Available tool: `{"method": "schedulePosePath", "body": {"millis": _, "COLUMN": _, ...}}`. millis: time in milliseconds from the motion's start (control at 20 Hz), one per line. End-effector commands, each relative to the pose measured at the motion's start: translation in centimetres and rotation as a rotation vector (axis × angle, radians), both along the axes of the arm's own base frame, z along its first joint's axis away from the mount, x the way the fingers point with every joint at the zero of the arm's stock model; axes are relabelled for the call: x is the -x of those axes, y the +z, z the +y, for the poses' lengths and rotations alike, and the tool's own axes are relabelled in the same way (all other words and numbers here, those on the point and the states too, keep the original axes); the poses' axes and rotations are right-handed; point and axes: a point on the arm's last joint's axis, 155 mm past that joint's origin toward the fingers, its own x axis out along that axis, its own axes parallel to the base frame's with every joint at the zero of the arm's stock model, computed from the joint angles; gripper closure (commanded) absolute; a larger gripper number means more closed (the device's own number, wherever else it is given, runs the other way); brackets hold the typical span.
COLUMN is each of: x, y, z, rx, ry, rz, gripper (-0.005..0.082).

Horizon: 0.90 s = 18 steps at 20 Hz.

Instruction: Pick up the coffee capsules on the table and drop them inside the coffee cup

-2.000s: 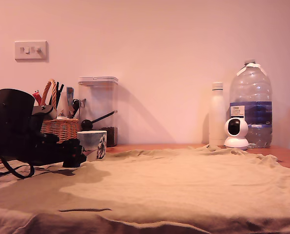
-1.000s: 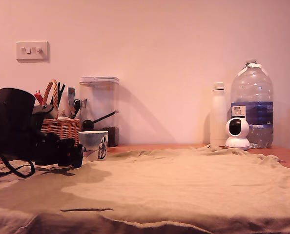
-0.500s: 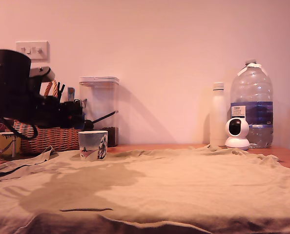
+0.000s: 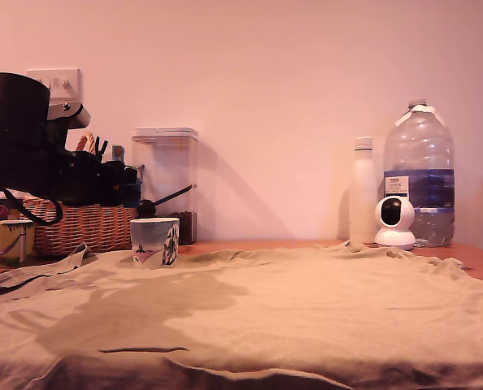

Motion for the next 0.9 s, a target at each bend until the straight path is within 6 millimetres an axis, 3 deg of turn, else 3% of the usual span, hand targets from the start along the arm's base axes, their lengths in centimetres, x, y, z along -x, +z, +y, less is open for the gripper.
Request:
{"method": "schedulePosePath", "body": {"millis": 0, "x": -0.5, "y": 1.5, "z": -0.3, "rx": 0.017, "ry": -0.004, "rz": -0.006, "gripper": 0.0605}}
{"method": "schedulePosePath", "body": {"millis": 650, "x": -4.8, "y": 6.4, "z": -1.2, "rx": -0.007, "ry": -0.003, "rz": 0.168, "gripper": 0.0605}}
{"method": "schedulePosePath", "body": {"millis": 850, "x": -5.1, "y": 6.4, "z": -1.2, "rx": -0.016, "ry": -0.002, "rz": 0.213, "gripper": 0.0605}}
